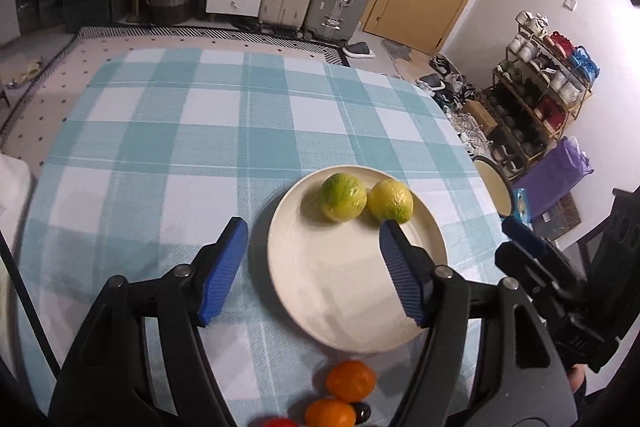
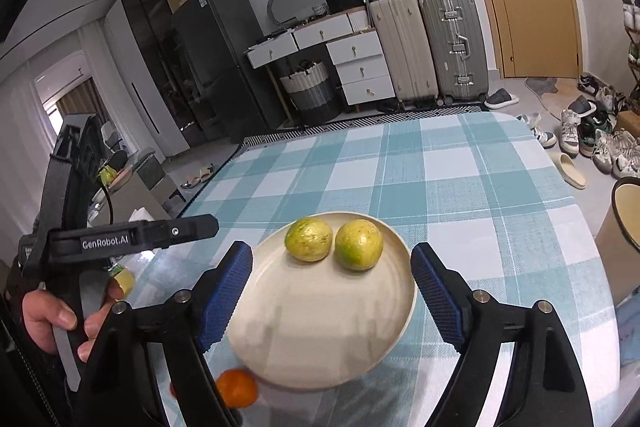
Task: Organize fruits
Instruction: 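Open the right tool and lift away from the plate, then move the left tool to the red tomato and close on it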
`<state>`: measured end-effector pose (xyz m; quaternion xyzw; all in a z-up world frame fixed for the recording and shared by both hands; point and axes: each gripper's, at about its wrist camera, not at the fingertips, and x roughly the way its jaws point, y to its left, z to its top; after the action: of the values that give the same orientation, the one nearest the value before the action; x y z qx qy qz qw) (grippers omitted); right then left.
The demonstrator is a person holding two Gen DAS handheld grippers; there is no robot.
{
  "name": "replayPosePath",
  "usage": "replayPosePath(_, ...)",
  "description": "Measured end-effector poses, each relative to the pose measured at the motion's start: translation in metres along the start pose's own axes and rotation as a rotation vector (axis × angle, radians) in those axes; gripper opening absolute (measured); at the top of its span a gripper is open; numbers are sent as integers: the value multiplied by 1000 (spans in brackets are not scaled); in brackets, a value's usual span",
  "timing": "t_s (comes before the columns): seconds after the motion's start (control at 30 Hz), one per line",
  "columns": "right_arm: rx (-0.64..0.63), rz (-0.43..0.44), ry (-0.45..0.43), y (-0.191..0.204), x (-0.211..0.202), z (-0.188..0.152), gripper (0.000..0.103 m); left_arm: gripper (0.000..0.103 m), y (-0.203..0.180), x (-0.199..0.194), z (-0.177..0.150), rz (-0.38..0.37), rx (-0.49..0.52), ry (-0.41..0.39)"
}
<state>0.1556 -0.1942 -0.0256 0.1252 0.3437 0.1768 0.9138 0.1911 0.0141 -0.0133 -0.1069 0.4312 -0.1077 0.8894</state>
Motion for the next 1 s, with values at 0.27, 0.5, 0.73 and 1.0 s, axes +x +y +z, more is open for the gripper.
replayPosePath(0.27,-14,-7,-18,13,-22,-16,97,82,0,-44,-30,115,11,-102)
replayPosePath(0.5,-11,5,2,21,-32,-28,101,87,-8,-68,-57,181,72,-160)
replayPosePath(0.73,-13,35,-3,28,-44,-43,101,101,-11,-84,-81,203,98,-199)
replayPosePath(1.0,-80,14,17,46,-53,-67,103,102,1,-97,-109,189,67,-180)
